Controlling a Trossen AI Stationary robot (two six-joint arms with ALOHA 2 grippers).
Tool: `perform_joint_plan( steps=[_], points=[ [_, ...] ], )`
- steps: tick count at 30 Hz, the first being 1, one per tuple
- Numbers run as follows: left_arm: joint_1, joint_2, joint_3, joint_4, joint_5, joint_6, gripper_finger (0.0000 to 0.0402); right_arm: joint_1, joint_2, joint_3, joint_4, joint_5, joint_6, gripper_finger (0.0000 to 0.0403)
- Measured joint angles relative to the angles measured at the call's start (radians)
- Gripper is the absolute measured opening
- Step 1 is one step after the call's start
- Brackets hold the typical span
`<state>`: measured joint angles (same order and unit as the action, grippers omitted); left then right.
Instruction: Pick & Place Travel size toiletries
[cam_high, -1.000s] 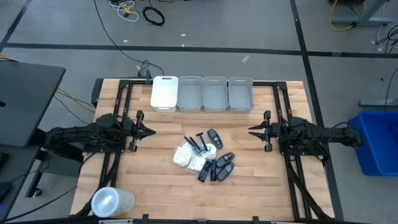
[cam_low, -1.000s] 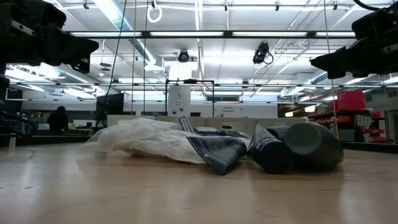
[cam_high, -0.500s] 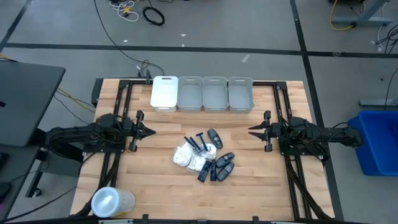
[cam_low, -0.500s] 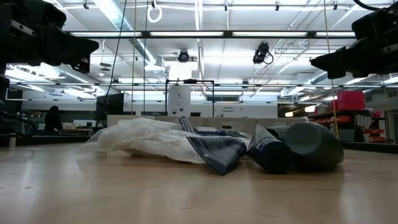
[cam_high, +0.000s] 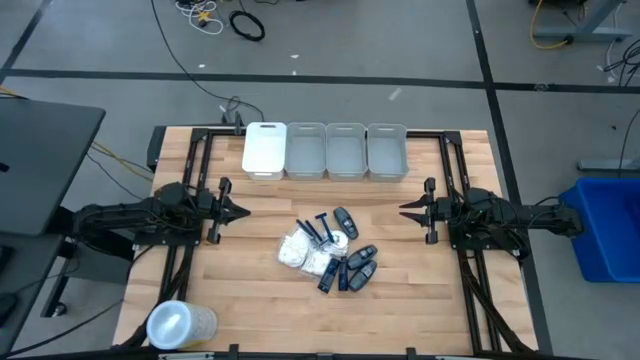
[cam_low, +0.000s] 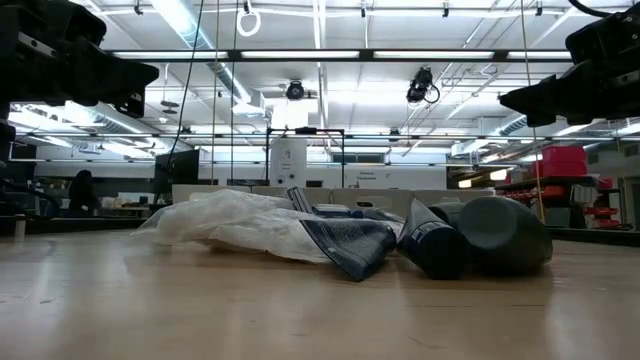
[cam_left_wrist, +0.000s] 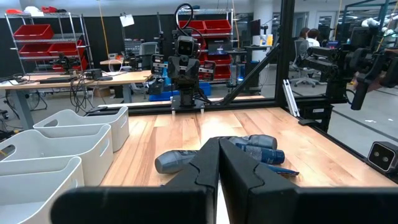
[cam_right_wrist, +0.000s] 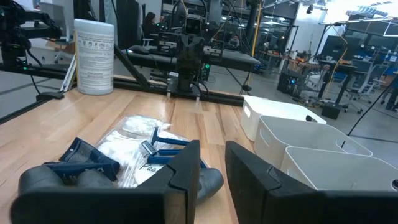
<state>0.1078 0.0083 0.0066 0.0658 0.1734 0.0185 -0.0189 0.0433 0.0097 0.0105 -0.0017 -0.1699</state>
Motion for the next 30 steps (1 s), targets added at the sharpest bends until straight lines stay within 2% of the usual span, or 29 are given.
perform_joint_plan(
  steps=[8,23,30],
  points=[
    [0.000,0.000,0.000,0.000,0.000,0.000,0.0016,0.000,0.000,0.000,0.020,0.005,-0.056,0.0086],
    [0.000,0.000,0.000,0.000,0.000,0.000,0.0016,0.000,0.001,0.000,0.119,-0.005,-0.023,0.0084],
    [0.000,0.000,0.000,0.000,0.000,0.000,0.0016,0.000,0.001,0.000,0.219,0.085,0.031,0.0080]
  ],
)
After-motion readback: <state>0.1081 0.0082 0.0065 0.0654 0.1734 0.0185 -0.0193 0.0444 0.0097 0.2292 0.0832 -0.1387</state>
